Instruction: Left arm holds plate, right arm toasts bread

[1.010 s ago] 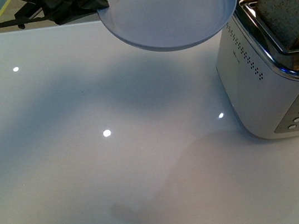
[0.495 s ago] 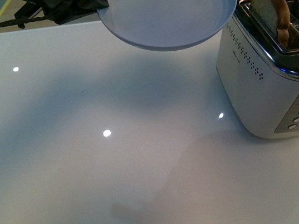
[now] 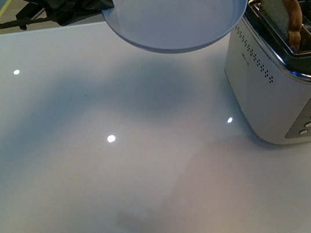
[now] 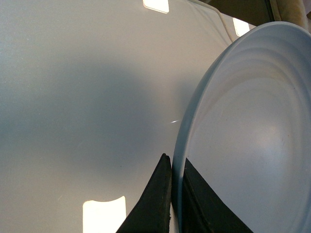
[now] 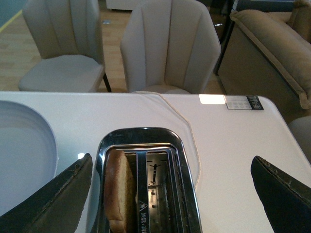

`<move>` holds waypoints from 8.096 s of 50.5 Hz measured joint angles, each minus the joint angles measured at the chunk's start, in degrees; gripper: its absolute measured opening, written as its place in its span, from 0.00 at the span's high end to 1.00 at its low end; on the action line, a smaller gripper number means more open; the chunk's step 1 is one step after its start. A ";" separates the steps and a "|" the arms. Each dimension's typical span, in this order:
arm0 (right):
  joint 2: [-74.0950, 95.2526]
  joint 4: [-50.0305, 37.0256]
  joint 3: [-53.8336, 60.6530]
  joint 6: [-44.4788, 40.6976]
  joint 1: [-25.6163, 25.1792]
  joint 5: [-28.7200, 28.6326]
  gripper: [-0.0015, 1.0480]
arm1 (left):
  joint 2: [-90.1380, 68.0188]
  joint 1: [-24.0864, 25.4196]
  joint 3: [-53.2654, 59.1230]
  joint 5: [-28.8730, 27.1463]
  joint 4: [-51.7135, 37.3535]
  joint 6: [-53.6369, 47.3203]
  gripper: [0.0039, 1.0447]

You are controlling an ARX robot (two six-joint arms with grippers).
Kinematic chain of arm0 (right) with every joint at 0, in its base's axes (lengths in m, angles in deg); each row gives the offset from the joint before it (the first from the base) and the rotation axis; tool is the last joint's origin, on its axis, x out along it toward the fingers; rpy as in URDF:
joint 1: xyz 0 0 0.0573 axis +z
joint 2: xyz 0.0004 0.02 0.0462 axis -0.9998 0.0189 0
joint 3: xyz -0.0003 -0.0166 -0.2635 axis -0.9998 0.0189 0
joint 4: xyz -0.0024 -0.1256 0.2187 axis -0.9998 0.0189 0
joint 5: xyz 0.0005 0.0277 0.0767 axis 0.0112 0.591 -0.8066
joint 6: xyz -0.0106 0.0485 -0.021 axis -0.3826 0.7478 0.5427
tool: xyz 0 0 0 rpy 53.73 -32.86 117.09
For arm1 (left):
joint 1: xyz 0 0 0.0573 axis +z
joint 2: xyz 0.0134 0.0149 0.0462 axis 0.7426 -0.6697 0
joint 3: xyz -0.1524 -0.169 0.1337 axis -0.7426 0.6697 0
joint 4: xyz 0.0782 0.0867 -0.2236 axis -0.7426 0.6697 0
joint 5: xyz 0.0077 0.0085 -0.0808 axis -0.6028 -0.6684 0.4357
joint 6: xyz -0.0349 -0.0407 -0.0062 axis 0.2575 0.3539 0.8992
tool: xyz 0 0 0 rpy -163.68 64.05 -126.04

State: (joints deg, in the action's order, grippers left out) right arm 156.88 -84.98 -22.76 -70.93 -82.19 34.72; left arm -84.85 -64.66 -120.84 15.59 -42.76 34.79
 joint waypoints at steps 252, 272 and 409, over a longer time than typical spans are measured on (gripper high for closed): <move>-70.16 15.04 41.48 0.61 -6.54 -11.26 0.08 | -14.29 26.08 6.75 3.28 -5.66 -6.05 0.98; -70.16 15.04 41.48 0.61 -6.54 -11.26 0.08 | -20.96 28.04 6.27 5.35 -8.15 -7.69 0.98; -70.18 15.04 41.48 0.61 -6.54 -11.26 0.08 | -1.29 35.23 15.58 7.04 -20.74 -13.57 0.07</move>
State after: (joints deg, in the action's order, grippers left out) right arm 86.70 -69.94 18.72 -70.32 -88.73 23.47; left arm -86.14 -29.43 -105.25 22.63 -63.50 21.22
